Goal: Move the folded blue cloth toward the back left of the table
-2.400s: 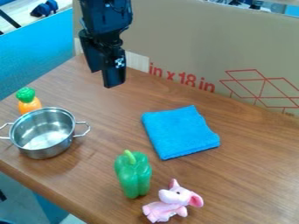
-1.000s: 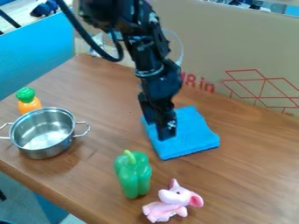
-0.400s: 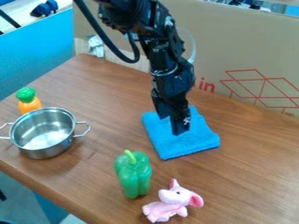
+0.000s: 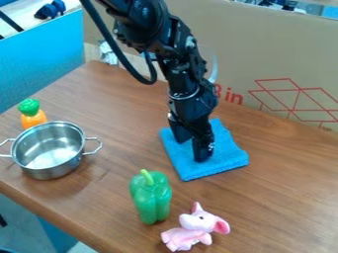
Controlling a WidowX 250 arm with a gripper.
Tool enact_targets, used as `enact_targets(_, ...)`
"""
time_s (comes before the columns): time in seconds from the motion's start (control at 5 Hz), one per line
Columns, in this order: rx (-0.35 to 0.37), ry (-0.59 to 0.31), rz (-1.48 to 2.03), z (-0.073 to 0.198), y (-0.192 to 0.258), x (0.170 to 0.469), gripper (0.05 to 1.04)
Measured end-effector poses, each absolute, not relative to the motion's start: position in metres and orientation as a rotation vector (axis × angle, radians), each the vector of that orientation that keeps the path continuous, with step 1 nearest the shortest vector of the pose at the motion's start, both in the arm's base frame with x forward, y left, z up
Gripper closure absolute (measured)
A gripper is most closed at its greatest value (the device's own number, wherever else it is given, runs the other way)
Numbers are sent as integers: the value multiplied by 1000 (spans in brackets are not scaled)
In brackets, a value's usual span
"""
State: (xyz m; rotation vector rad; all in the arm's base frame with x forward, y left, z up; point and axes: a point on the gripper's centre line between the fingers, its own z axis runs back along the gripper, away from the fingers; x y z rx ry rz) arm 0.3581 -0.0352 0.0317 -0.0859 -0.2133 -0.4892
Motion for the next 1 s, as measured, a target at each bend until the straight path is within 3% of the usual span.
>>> enact_targets(0.2,27,-171,-335,25,-7,364,82)
enact_targets(0.4,84,-182,-97,32,40,372,82)
enact_targets(0.6,101,-179,102,40,106,377,82)
enact_targets(1.0,94,-179,358,64,182,378,82)
